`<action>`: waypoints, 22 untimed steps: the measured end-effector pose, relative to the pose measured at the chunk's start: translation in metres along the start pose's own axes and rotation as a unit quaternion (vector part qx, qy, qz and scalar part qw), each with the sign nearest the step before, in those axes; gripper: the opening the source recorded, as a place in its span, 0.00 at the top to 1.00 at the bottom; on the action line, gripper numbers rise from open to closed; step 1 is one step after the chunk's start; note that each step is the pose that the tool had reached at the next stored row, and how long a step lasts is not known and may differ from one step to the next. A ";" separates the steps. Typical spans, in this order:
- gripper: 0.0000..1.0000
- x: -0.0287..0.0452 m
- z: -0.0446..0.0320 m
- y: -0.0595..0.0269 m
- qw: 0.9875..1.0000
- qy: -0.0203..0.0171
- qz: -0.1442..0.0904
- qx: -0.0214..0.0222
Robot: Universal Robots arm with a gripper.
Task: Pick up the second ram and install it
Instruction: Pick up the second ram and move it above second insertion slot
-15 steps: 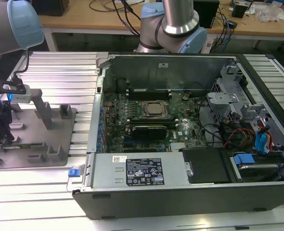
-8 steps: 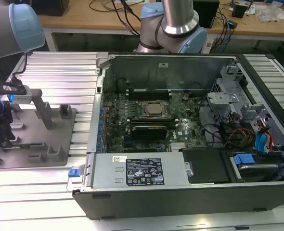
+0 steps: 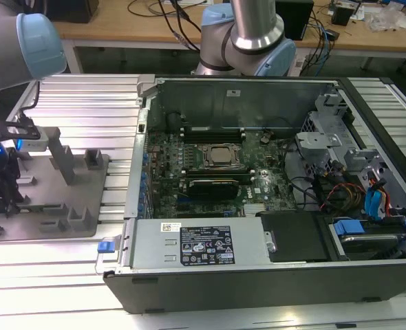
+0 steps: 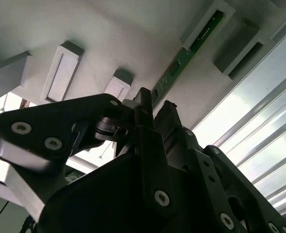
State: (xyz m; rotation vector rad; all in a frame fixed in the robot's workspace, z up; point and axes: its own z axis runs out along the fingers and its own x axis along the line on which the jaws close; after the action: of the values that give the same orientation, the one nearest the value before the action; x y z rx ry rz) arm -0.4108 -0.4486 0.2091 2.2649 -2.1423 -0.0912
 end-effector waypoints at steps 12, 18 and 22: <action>0.81 0.0017 -0.0001 0.0001 1.000 0.000 0.000 0.000; 0.90 0.0019 0.0000 0.0001 1.000 0.000 0.000 0.000; 0.91 0.0020 0.0000 0.0001 1.000 0.000 0.000 0.000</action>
State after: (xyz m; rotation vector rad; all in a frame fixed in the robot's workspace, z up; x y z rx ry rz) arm -0.4108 -0.4506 0.2090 2.2650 -2.1423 -0.0912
